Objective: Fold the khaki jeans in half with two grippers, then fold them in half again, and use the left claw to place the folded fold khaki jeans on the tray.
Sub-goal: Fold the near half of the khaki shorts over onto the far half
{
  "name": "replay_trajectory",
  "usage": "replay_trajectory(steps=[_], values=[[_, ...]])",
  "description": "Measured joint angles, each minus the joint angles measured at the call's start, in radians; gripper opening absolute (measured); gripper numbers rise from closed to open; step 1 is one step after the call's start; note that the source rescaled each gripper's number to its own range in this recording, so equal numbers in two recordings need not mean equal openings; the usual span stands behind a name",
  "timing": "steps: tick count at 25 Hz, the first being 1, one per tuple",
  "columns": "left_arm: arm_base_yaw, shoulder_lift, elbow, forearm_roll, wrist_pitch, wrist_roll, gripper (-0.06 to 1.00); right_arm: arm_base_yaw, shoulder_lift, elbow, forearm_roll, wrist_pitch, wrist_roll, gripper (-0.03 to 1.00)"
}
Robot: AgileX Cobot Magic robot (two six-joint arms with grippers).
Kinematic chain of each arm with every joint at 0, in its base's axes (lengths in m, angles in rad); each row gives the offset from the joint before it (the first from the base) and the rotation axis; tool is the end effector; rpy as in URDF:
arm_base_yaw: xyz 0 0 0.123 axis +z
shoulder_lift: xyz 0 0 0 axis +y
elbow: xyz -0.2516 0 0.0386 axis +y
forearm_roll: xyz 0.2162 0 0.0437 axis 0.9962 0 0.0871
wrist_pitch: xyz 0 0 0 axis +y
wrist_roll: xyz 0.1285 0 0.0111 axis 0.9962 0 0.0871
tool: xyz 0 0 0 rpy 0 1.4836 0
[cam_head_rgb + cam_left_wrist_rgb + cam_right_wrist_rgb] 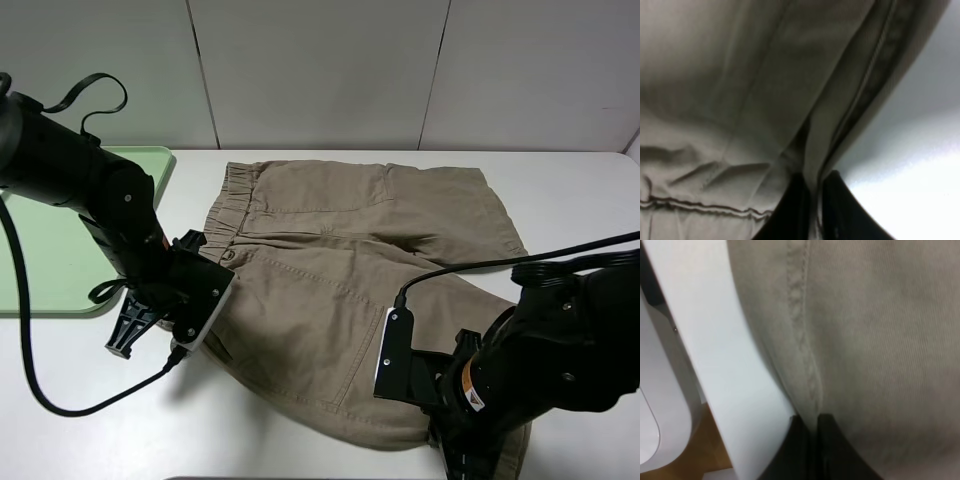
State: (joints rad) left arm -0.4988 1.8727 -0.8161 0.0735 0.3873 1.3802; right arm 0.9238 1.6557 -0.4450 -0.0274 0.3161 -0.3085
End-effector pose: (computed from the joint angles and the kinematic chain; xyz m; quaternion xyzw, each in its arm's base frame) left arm 0.2506 -0.1324 0.0590 0.8212 0.5603 0.0613 0.0891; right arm 0.1176 0.1538 0.0556 -0.5870 0.8069 0.0150 0.0640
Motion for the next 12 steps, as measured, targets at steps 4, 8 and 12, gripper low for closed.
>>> replay_trajectory(steps=[4,8,12], values=[[0.0,-0.04,0.001,0.0,0.023,0.0,0.0,0.0,-0.024,-0.025,0.0,0.066,0.01,0.0],[0.0,-0.111,0.001,-0.001,0.066,0.0,0.0,0.0,-0.087,-0.076,0.0,0.177,0.042,0.0],[0.0,-0.196,0.001,0.0,0.153,0.0,0.0,0.0,-0.171,-0.148,0.0,0.312,0.059,0.0]])
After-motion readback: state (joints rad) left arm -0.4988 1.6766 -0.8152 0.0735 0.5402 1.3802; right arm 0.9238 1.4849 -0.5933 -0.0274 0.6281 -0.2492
